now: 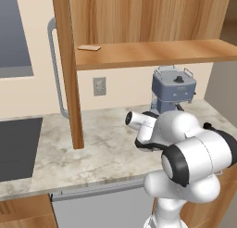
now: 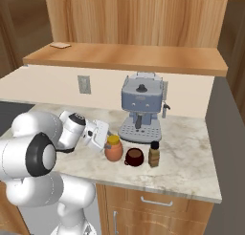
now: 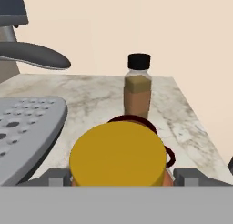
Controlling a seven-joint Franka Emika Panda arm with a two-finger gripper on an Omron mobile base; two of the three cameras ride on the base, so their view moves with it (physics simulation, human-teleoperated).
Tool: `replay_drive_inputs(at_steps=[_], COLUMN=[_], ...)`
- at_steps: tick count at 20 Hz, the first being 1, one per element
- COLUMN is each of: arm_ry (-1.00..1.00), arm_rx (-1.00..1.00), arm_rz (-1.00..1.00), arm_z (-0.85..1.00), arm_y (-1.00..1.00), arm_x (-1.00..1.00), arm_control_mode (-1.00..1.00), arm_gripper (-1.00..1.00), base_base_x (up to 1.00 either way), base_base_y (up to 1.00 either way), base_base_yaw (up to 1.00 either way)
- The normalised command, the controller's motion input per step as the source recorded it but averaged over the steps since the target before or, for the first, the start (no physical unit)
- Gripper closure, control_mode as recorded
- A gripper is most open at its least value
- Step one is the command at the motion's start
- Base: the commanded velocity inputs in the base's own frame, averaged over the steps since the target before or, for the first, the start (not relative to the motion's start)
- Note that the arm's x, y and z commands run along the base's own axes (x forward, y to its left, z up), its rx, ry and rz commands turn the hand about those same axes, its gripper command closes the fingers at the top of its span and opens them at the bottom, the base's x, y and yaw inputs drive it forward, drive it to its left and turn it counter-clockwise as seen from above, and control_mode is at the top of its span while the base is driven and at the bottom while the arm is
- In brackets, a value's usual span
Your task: Pick the cinnamon and honey bottle from the cabinet and place them next to the mug.
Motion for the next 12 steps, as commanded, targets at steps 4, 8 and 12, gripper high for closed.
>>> replay_drive_inputs(at_steps=[4, 8, 12], arm_ry=[0.02, 0.00, 0.00], arm_rx=[0.00, 0.00, 0.00], arm_rz=[0.00, 0.00, 0.00], arm_z=[0.00, 0.00, 0.00], arm_y=[0.00, 0.00, 0.00], arm_x=[0.00, 0.00, 0.00], arm_control_mode=[-1.00, -1.00, -1.00], arm_gripper=[1.00, 1.00, -1.00], base_base_x=[0.00, 0.00, 0.00], base_base_y=[0.00, 0.00, 0.00], base_base_yaw=[0.00, 0.00, 0.00])
